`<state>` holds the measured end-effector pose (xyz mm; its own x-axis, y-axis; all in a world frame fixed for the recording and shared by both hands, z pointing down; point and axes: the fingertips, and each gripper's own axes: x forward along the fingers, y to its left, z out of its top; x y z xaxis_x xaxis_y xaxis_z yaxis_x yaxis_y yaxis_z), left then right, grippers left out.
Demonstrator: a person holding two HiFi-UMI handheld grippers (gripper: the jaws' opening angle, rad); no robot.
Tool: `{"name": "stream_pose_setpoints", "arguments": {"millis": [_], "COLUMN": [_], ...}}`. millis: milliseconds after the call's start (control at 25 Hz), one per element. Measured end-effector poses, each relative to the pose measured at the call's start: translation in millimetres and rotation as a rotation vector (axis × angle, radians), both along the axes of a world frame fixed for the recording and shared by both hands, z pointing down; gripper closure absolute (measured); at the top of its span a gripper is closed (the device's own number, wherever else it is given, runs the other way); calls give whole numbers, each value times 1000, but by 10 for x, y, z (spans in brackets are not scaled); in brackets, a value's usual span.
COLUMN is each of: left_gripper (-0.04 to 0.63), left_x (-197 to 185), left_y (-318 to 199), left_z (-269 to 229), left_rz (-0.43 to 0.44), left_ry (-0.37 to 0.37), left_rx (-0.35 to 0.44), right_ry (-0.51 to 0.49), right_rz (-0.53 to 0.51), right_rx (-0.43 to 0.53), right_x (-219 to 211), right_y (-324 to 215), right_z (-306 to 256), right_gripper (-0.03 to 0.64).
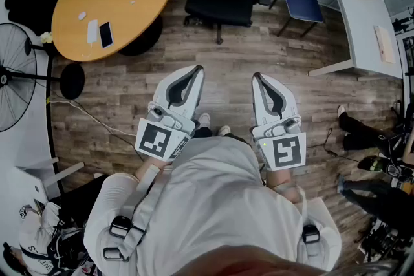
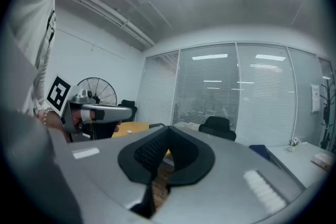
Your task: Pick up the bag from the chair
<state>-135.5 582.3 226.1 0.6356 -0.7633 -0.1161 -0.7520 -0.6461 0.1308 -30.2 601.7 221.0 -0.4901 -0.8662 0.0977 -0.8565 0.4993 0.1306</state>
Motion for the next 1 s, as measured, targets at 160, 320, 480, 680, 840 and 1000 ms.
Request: {"name": "stream_pose_setpoints", "arguments": {"millis": [160, 320, 480, 680, 840, 1000], "left_gripper": [592, 592, 592, 592, 592, 592], "left_x": [-128, -174, -162, -85, 55, 253], "left_y": [-65, -164, -272, -531, -795, -1089], "left_z": [40, 83, 111, 145, 138, 98], "left_rz": [2, -1, -1, -9, -3, 7], "left_ry": [-2, 1, 6, 5, 5, 0], "left_rx": [2, -12, -20, -22, -18, -14], "right_ry": [11, 8, -9, -29, -32, -35], "right_rz": [-12, -11, -10, -19, -19, -17], "right_rx": [21, 17, 1, 0, 2, 6], "right_x": [-70, -96, -67, 13, 137, 315], "right_y": [-54, -149, -286, -548, -812, -1105], "right_z": [91, 109, 169, 217, 220, 178], "right_gripper": [614, 612, 614, 614, 614, 614]}}
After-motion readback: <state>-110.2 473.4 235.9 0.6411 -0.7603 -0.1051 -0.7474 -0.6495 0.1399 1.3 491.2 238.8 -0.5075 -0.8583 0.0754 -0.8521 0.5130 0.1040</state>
